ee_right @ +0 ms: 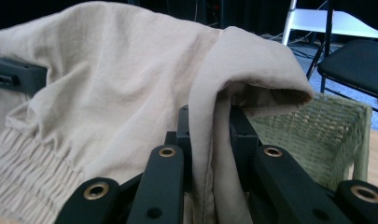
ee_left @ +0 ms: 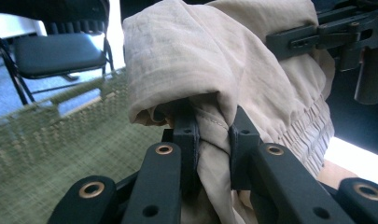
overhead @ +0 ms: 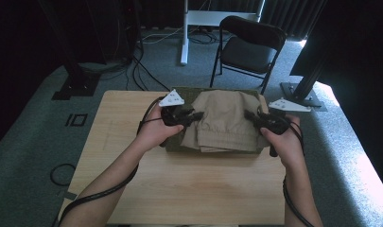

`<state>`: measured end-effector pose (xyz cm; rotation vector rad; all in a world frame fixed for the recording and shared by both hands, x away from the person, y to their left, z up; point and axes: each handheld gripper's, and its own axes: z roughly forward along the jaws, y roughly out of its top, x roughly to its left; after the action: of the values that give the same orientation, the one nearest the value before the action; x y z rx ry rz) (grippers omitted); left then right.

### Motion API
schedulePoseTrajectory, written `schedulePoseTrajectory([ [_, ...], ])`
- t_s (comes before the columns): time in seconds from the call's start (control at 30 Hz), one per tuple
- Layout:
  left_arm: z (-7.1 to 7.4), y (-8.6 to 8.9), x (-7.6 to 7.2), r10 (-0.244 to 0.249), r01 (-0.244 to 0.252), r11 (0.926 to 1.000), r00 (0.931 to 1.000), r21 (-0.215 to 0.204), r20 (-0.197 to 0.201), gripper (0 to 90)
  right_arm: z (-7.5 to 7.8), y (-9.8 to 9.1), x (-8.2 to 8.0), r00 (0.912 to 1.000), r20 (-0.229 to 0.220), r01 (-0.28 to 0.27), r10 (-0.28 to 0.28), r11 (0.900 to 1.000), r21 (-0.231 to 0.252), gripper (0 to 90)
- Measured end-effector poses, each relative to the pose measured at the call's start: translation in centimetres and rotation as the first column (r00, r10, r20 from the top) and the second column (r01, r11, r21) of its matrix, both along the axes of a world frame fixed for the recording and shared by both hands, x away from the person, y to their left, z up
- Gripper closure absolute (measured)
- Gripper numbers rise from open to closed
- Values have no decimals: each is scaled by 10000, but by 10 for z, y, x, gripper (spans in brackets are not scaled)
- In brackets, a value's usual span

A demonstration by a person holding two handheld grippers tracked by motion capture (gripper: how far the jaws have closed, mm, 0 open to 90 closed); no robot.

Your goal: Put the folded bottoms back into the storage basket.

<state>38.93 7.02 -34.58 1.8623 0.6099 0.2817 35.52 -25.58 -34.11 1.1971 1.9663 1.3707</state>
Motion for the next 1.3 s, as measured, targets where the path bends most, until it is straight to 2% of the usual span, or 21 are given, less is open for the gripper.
schedulePoseTrajectory([
  [0.03, 3, 1, 7, 29, -30, 9999, 10000, -113, -46, 791, 4, 0, 6, 10000, 11, 46, -46, 10000, 68, 790],
  [0.2, 9, 4, 21, 238, -237, 9996, 9997, -177, 35, 791, 13, 1, 18, 9999, 56, 98, -99, 9998, 171, 790],
  [0.3, 11, 5, 33, 397, -393, 9986, 9992, -344, 99, 791, 17, 1, 32, 9999, 22, 154, -155, 9991, 400, 790],
  [0.47, 9, 4, 47, 477, -471, 9982, 9987, -382, 167, 791, 16, 1, 46, 9994, -93, 329, -325, 9987, 377, 790],
  [0.57, 1, 3, 61, 671, -663, 9969, 9976, -431, 158, 791, 12, 2, 60, 9989, -161, 444, -439, 9984, 341, 790],
  [0.6, 1, 3, 61, 671, -663, 9969, 9976, -431, 158, 791, 12, 2, 60, 9989, -161, 444, -439, 9984, 341, 790],
  [0.63, -4, 3, 67, 794, -790, 9959, 9968, -430, 79, 791, 8, 1, 67, 9990, -134, 421, -416, 9983, 397, 789],
  [0.67, -4, 3, 67, 794, -790, 9959, 9968, -430, 79, 791, 8, 1, 67, 9990, -134, 421, -416, 9983, 397, 789],
  [0.7, -10, 3, 73, 946, -943, 9946, 9955, -426, 59, 791, 3, 2, 74, 9986, -259, 476, -466, 9980, 421, 789],
  [0.8, -16, 2, 79, 1106, -1104, 9928, 9939, -461, 3, 792, -4, 2, 83, 9980, -404, 505, -487, 9977, 454, 789],
  [0.83, -23, 0, 85, 1236, -1237, 9914, 9923, -435, -66, 792, -11, 2, 89, 9969, -521, 607, -584, 9971, 451, 789],
  [0.87, -23, 0, 85, 1236, -1237, 9914, 9923, -435, -66, 792, -11, 2, 89, 9969, -521, 607, -584, 9971, 451, 789],
  [0.9, -32, -2, 91, 1327, -1332, 9902, 9910, -407, -158, 792, -18, 3, 97, 9959, -633, 667, -639, 9969, 423, 788],
  [0.93, -32, -2, 91, 1327, -1332, 9902, 9910, -407, -158, 792, -18, 3, 97, 9959, -633, 667, -639, 9969, 423, 788],
  [1.07, -46, -4, 102, 1659, -1673, 9850, 9856, -431, -343, 792, -34, 2, 111, 9926, -916, 847, -802, 9953, 462, 788],
  [1.1, -53, -5, 106, 1764, -1776, 9831, 9838, -444, -315, 792, -42, 2, 117, 9908, -1003, 949, -903, 9946, 415, 788],
  [1.13, -53, -5, 106, 1764, -1776, 9831, 9838, -444, -315, 792, -42, 2, 117, 9908, -1003, 949, -903, 9946, 415, 788],
  [1.17, -57, -6, 109, 1790, -1809, 9824, 9829, -467, -426, 792, -52, 3, 123, 9883, -1163, 1039, -991, 9939, 360, 787],
  [1.2, -60, -6, 110, 1790, -1808, 9827, 9828, -389, -449, 792, -52, 3, 123, 9883, -1163, 1039, -991, 9939, 360, 787],
  [1.23, -69, -8, 113, 1874, -1899, 9811, 9803, -366, -627, 792, -60, 3, 128, 9872, -1205, 1077, -1044, 9940, 213, 787],
  [1.3, -74, -10, 114, 1963, -1982, 9798, 9787, -266, -602, 792, -64, 3, 130, 9859, -1284, 1109, -1073, 9936, 214, 787],
])
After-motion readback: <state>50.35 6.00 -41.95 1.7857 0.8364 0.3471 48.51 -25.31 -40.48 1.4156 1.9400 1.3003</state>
